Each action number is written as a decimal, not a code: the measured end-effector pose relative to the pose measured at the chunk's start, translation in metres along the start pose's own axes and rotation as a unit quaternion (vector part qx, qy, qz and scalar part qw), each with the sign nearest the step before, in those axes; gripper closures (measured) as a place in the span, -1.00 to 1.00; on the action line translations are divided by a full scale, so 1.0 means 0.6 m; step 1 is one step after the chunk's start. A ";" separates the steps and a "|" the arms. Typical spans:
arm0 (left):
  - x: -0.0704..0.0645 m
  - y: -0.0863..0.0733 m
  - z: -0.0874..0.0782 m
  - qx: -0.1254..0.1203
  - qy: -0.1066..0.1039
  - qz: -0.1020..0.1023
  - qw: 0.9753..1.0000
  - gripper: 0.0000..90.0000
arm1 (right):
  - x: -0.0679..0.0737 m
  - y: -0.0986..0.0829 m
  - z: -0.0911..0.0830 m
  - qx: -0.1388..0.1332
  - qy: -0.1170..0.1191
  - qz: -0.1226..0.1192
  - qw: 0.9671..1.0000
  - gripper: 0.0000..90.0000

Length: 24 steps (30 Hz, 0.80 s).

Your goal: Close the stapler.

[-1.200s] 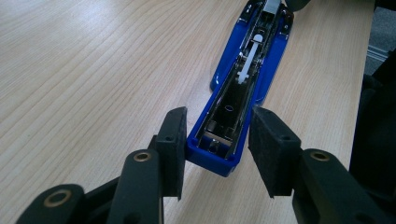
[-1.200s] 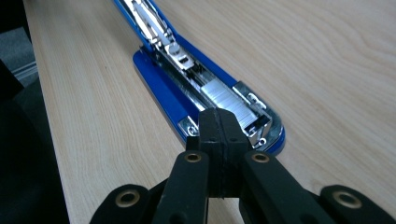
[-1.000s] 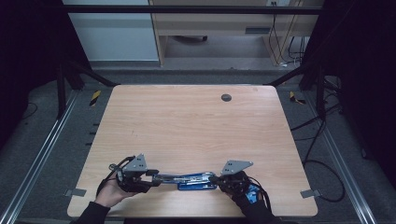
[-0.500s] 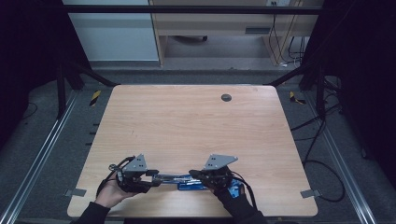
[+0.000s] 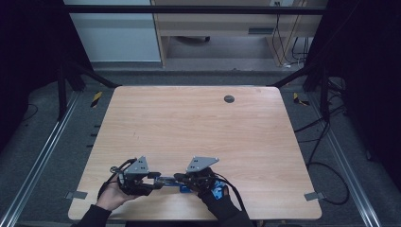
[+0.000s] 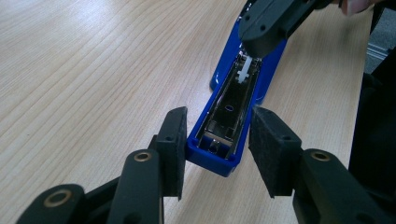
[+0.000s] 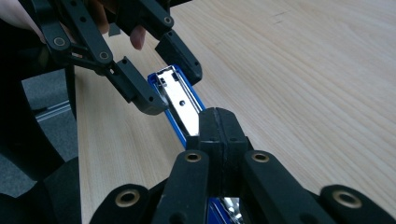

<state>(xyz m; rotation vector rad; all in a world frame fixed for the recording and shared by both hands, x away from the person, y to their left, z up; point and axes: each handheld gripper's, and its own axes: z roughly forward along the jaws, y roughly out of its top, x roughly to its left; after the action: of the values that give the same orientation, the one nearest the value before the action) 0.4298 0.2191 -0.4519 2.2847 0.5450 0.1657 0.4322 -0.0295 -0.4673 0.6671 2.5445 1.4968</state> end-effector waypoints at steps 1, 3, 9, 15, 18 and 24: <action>0.000 0.000 0.000 0.000 0.000 0.000 1.000 0.27 | 0.002 0.000 0.003 0.002 0.001 0.000 1.000 1.00; 0.000 0.000 0.000 -0.001 0.001 0.000 1.000 0.27 | 0.004 0.000 0.010 0.007 0.001 -0.003 1.000 1.00; 0.000 0.000 0.000 -0.001 0.002 0.000 1.000 0.26 | 0.005 -0.002 0.019 0.015 0.002 -0.005 1.000 1.00; 0.000 0.001 -0.007 -0.010 -0.002 -0.003 1.000 0.15 | 0.004 -0.003 0.022 0.015 0.001 -0.004 1.000 1.00; 0.000 0.002 -0.019 -0.027 0.003 -0.007 1.000 0.10 | 0.003 -0.003 0.022 0.015 0.001 -0.003 1.000 1.00; 0.014 -0.001 -0.052 -0.075 0.042 -0.034 0.996 0.08 | 0.003 -0.004 0.022 0.015 0.001 -0.003 1.000 1.00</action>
<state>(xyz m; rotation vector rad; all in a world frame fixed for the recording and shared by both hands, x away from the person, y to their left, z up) 0.4283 0.2436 -0.4308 2.1176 0.6308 0.2627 0.4342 -0.0190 -0.4758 0.6605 2.5731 1.4602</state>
